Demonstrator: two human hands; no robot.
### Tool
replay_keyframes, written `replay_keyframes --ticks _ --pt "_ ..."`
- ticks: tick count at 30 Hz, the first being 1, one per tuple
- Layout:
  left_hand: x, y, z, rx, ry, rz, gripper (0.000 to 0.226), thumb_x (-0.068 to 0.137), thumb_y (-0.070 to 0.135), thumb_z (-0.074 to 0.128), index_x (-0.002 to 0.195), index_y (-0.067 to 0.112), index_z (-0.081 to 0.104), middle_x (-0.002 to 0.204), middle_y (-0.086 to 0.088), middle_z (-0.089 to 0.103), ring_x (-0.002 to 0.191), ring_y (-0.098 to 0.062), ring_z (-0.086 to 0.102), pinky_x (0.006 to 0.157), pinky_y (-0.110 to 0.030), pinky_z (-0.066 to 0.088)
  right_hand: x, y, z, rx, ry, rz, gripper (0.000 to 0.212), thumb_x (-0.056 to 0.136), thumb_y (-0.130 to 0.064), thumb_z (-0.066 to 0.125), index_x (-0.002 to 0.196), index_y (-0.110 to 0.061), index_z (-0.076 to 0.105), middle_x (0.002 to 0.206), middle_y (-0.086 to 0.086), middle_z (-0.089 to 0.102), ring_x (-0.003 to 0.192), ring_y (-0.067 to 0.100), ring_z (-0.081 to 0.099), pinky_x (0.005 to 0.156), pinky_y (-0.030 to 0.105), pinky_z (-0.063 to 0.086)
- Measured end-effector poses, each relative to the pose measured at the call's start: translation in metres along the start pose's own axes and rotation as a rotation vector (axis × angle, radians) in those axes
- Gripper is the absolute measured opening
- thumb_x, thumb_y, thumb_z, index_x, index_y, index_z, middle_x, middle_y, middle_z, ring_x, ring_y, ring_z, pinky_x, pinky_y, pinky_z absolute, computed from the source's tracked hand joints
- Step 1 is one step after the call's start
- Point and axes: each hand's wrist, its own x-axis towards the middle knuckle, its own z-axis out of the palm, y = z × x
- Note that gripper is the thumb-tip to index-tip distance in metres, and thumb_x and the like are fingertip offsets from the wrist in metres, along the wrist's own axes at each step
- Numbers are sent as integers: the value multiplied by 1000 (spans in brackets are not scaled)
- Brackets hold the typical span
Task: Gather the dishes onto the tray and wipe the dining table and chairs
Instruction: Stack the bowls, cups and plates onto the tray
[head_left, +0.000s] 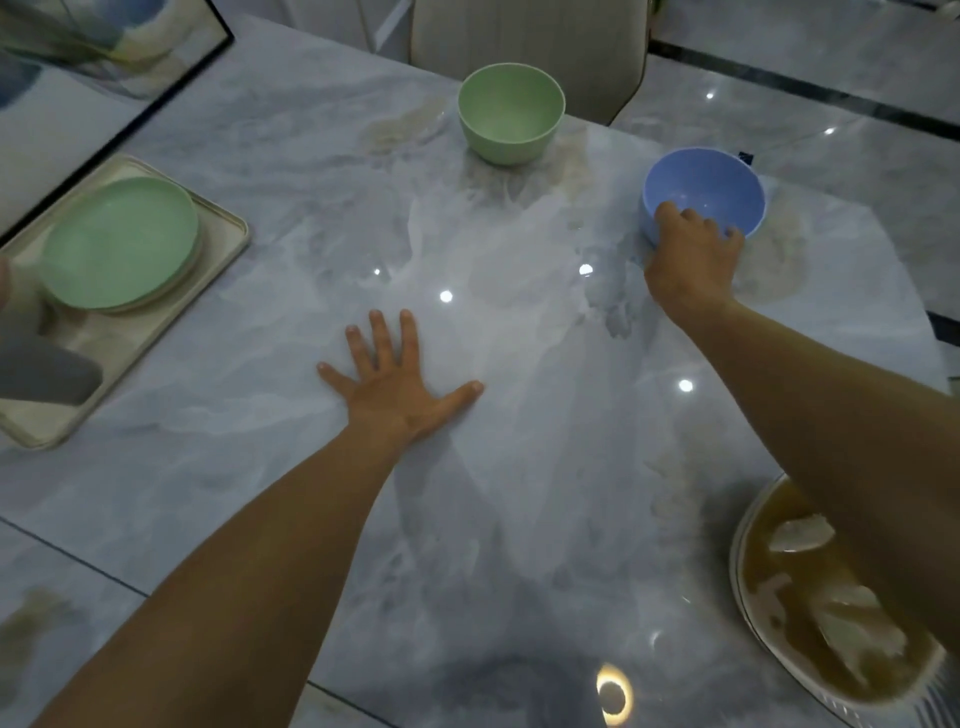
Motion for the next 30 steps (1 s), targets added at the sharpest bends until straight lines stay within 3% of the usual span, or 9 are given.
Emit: replay_keyframes --ticks 4,14,18,22,30 --pt "1 3 -6 3 -45 -15 142 53 112 25 157 34 -34 165 -4 -41 153 -39 -33 114 -81 -9 3 -8 1 -14 158 -107 50 81 8 57 126 -13 56 105 16 62 100 41 58 96 47 37" --pt "1 7 -13 42 -97 -31 141 55 112 25 157 33 -34 164 -4 -42 153 -40 -32 114 -81 -5 56 -106 -27 152 457 -350 40 81 6 54 111 -19 64 91 8 62 83 34 57 85 40 42" --pt "2 6 -13 28 -101 -22 140 56 111 25 156 33 -36 163 -4 -44 152 -39 -34 113 -81 -7 85 -139 -31 190 453 -386 26 91 -5 51 107 -20 66 87 9 61 85 34 56 85 40 42" --pt "2 4 -10 35 -81 -10 139 58 111 23 155 33 -38 162 -5 -45 151 -40 -36 112 -82 -9 109 -154 -23 183 323 -430 21 99 -15 52 115 -21 64 96 11 62 97 37 57 96 42 43" --pt "5 3 -7 34 -83 8 137 61 109 24 153 31 -40 160 -6 -49 150 -42 -38 112 -82 -8 116 -164 3 181 187 -374 33 97 -11 51 126 -21 64 104 15 66 103 41 58 97 45 44"
